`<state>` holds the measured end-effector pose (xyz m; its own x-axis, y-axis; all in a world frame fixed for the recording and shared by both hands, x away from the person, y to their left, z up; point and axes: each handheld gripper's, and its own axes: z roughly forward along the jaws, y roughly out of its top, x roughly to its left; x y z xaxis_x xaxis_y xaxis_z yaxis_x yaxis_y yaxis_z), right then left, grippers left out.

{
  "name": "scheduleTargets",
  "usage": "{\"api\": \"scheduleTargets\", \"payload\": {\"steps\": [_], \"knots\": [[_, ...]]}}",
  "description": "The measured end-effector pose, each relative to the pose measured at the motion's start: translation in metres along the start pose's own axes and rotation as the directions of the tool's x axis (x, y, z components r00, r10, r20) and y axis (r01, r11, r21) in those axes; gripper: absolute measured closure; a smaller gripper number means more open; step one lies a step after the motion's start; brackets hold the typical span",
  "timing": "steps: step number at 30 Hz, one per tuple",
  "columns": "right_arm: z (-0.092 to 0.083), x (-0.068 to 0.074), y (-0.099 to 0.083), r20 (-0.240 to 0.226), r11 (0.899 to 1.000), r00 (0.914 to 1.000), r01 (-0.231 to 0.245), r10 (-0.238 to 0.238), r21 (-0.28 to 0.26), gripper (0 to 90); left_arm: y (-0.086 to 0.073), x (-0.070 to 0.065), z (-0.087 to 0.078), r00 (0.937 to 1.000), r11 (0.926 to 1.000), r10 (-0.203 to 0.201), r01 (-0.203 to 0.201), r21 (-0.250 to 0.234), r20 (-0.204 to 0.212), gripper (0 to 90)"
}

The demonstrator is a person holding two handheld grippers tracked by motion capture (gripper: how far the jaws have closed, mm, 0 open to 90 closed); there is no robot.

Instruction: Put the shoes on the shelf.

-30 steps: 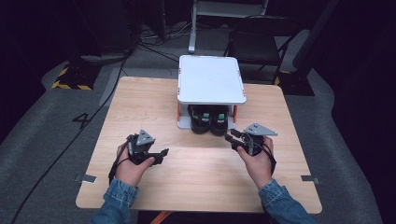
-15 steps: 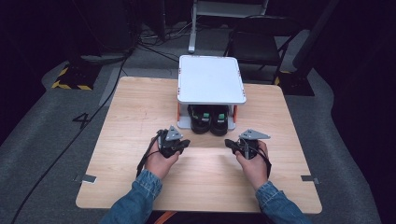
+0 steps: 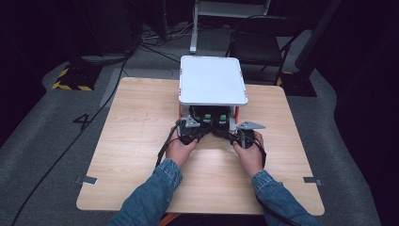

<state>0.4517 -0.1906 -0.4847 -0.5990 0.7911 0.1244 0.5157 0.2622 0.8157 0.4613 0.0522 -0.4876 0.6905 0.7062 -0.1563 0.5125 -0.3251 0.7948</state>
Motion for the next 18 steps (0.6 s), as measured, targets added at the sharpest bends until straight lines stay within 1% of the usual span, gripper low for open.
{"api": "scheduleTargets", "payload": {"steps": [1,2,4,6,7,8,9,10,11,12,13,14,15,16,17,18], "knots": [[0.002,-0.003,0.003,0.006,1.000,1.0000,-0.006,0.006,-0.012,90.0,0.003,0.004,0.004,0.9996,0.9998,-0.021,0.021,-0.001,0.020,90.0],[0.003,-0.004,0.004,0.014,1.000,0.9999,-0.001,0.001,-0.013,90.0,0.004,0.005,0.006,0.9996,0.9998,-0.017,0.017,0.001,0.024,90.0],[0.007,-0.008,0.005,0.022,1.000,0.9997,-0.013,0.014,-0.020,90.0,0.007,0.008,0.010,1.0000,1.0000,0.000,0.000,-0.003,0.003,90.0],[0.009,-0.011,0.006,0.022,1.000,0.9996,-0.018,0.019,-0.025,90.0,0.008,0.010,0.012,1.0000,1.0000,-0.003,0.003,-0.002,-0.004,90.0],[0.012,-0.012,0.008,0.019,0.999,0.9995,-0.025,0.025,-0.029,90.0,0.010,0.013,0.016,0.9999,1.0000,-0.004,0.004,-0.002,-0.014,90.0],[0.018,-0.014,0.013,0.026,0.999,0.9994,-0.022,0.022,-0.032,90.0,0.011,0.015,0.018,0.9996,1.0000,-0.007,0.007,0.004,-0.027,89.9],[0.020,-0.014,0.015,0.033,0.999,0.9993,-0.018,0.019,-0.031,90.0,0.014,0.021,0.022,0.9995,1.0000,-0.001,0.001,0.003,-0.031,89.9],[0.020,-0.014,0.015,0.033,0.999,0.9993,-0.018,0.019,-0.031,90.0,0.014,0.021,0.022,0.9995,1.0000,-0.001,0.001,0.003,-0.031,89.9],[0.026,-0.015,0.019,0.037,0.999,0.9992,-0.017,0.019,-0.038,90.0,0.019,0.027,0.025,0.9986,0.9999,-0.007,0.007,0.009,-0.052,89.9],[0.026,-0.015,0.019,0.037,0.999,0.9992,-0.017,0.019,-0.038,90.0,0.019,0.027,0.025,0.9986,0.9999,-0.007,0.007,0.009,-0.052,89.9],[0.032,-0.018,0.022,0.032,0.998,0.9989,-0.032,0.033,-0.048,90.0,0.022,0.033,0.027,0.9973,1.0000,0.003,-0.002,0.008,-0.073,89.9],[0.035,-0.020,0.024,0.034,0.998,0.9988,-0.034,0.035,-0.047,90.0,0.024,0.036,0.030,0.9970,1.0000,-0.002,0.002,0.003,-0.077,89.9],[0.038,-0.021,0.026,0.038,0.998,0.9987,-0.032,0.034,-0.049,90.0,0.026,0.038,0.031,0.9958,1.0000,0.001,-0.001,0.009,-0.092,89.9],[0.038,-0.021,0.026,0.038,0.998,0.9987,-0.032,0.034,-0.049,90.0,0.026,0.038,0.031,0.9958,1.0000,0.001,-0.001,0.009,-0.092,89.8],[0.042,-0.022,0.030,0.046,0.998,0.9983,-0.033,0.035,-0.049,90.0,0.028,0.041,0.034,0.9950,1.0000,-0.003,0.004,0.003,-0.100,89.9],[0.045,-0.023,0.031,0.049,0.998,0.9984,-0.024,0.027,-0.050,90.0,0.028,0.042,0.035,0.9953,1.0000,-0.006,0.005,-0.005,-0.096,89.8]]}}
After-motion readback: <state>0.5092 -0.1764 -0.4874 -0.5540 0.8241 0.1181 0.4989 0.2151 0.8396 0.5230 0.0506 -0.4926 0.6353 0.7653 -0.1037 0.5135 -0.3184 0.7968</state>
